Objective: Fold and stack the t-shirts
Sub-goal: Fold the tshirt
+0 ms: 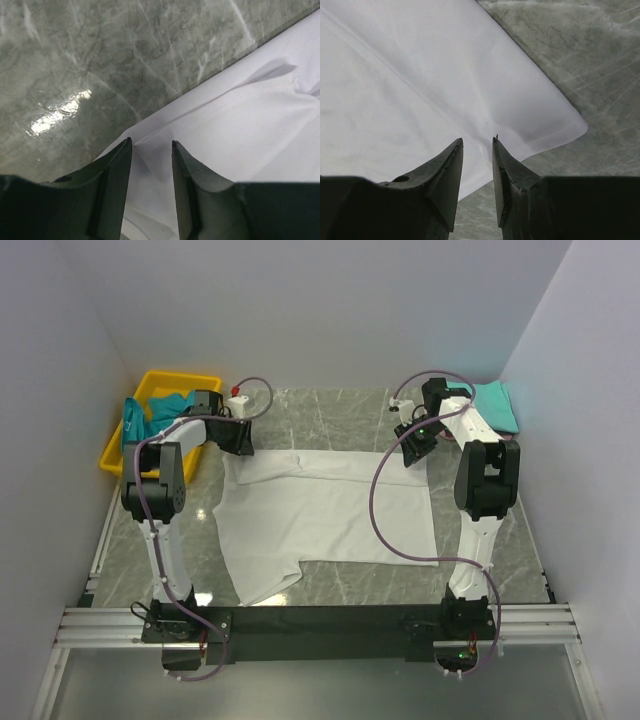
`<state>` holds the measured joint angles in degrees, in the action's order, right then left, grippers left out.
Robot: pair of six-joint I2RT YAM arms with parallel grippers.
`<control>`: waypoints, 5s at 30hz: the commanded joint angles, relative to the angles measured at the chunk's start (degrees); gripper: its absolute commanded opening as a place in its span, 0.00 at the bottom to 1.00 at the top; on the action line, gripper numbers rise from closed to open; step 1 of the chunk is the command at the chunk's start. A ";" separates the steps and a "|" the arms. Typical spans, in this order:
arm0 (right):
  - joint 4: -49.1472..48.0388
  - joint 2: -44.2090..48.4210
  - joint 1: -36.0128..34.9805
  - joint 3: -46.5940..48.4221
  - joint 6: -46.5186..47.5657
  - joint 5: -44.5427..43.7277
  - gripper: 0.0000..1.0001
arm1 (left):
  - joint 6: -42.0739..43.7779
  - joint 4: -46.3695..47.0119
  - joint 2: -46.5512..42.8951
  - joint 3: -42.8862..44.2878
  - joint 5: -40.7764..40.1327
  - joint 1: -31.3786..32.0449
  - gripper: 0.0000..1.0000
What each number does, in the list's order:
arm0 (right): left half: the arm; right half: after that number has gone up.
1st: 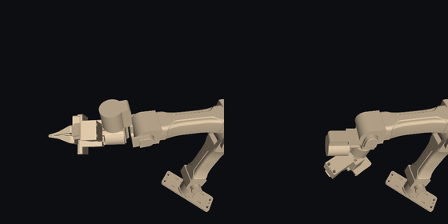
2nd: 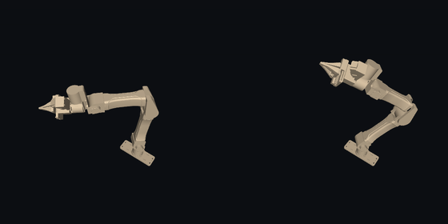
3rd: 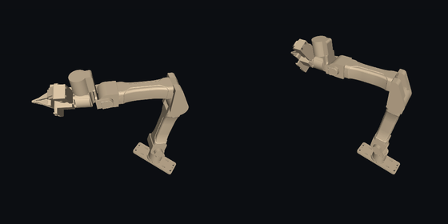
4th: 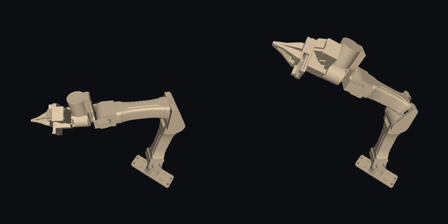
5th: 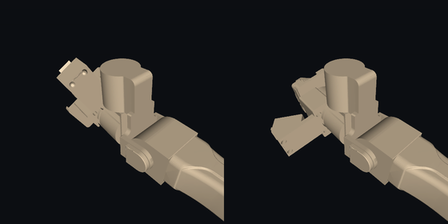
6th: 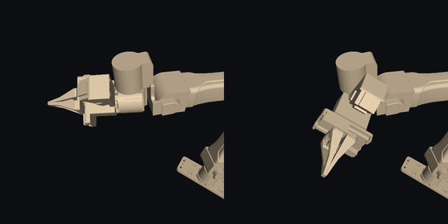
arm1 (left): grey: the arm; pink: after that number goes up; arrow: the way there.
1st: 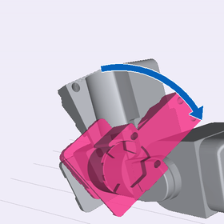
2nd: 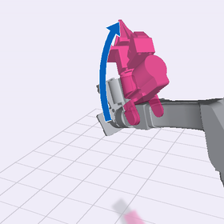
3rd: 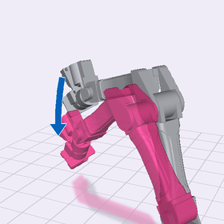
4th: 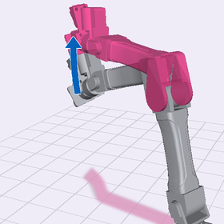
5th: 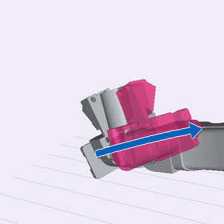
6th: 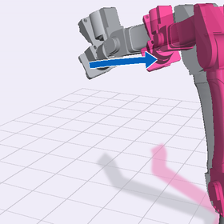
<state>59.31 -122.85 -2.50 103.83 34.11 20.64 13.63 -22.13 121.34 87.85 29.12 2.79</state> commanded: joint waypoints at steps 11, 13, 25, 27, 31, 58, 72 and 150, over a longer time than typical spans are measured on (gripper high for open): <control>1.33 1.82 -0.40 2.78 -0.27 -0.08 0.36 | 2.10 -1.07 -6.62 -1.35 5.49 0.55 0.01; 1.42 2.00 -0.40 2.78 -0.18 0.10 0.36 | 4.81 -1.86 -9.70 -3.56 8.65 0.64 0.01; 1.16 3.14 -0.40 0.76 0.52 -0.34 0.36 | 28.37 -13.55 -19.73 -22.46 12.71 2.22 0.09; 1.07 3.23 -0.40 0.23 0.87 -0.87 0.36 | 34.06 -16.26 -20.35 -23.87 12.19 2.22 0.16; 0.98 3.23 -0.31 -0.38 1.22 -1.13 0.36 | 41.89 -18.64 -24.12 -25.45 12.10 2.22 0.25; 1.42 2.17 -0.31 0.06 0.17 -0.34 0.36 | 10.10 1.58 -6.20 -5.76 12.26 11.97 0.64; 1.69 1.38 -0.31 1.37 0.17 -0.87 0.35 | 17.83 -8.27 -15.43 -15.25 13.15 23.40 0.45; -22.38 50.78 -12.87 -64.98 11.95 -20.55 0.50 | 37.52 -20.23 -49.45 -43.73 6.91 -6.21 0.58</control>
<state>42.92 -71.68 -14.46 39.59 44.93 2.35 47.83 -43.92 71.64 44.82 36.71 -3.66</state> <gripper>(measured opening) 0.495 0.582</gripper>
